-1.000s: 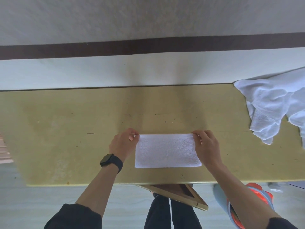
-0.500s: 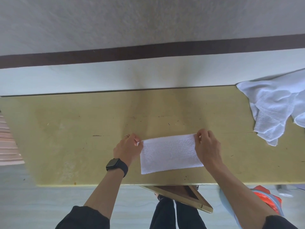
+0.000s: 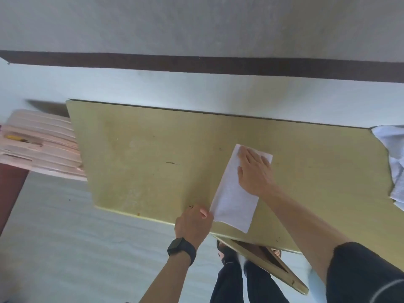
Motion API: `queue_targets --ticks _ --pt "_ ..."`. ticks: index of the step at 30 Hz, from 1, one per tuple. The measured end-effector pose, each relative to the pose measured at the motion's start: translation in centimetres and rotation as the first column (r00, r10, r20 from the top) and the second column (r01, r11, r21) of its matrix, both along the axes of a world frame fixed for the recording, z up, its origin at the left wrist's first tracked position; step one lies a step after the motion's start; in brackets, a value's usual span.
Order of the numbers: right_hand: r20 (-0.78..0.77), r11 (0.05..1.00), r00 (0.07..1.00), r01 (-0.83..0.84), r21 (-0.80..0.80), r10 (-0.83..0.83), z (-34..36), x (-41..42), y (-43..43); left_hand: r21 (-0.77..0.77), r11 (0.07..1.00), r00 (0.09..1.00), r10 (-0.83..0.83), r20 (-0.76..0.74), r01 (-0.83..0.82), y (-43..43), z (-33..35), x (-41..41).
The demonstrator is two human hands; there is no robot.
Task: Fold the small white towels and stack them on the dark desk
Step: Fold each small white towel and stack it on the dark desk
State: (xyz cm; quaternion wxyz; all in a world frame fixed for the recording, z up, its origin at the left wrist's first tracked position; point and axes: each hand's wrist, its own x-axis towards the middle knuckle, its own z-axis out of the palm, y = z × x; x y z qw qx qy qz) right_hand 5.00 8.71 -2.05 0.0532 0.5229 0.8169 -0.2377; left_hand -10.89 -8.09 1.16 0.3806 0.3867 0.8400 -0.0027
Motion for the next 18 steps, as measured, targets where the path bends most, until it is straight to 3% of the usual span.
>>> queue_targets --ticks 4,7,9,12,15,18 --pt "-0.106 0.997 0.991 -0.077 0.024 0.079 -0.6 -0.7 -1.2 0.025 0.997 0.996 -0.072 0.043 0.071 -0.9 -0.1 0.7" --pt "-0.251 0.996 0.968 0.047 0.073 -0.027 -0.5 1.8 -5.3 0.107 0.959 0.964 -0.257 -0.069 0.263 -1.4 -0.3 0.4" --pt "-0.308 0.988 0.947 0.126 0.092 -0.092 -0.6 4.1 -8.8 0.261 0.868 0.901 -0.373 -0.221 0.423 -1.9 -1.0 -0.3" --pt "-0.315 0.983 0.944 0.142 0.117 -0.099 -0.5 7.2 -13.4 0.456 0.615 0.765 -0.539 -0.351 0.643 -3.1 -3.0 -0.8" --pt "-0.219 0.986 0.973 -0.032 0.161 0.068 -1.2 8.7 -16.3 0.438 0.426 0.591 -0.716 -0.371 0.791 -3.6 -4.3 -1.3" --pt "-0.160 0.970 0.972 -0.138 0.201 0.171 -2.4 9.6 -17.3 0.398 0.381 0.522 -0.778 -0.349 0.835 -3.7 -5.1 -1.5"
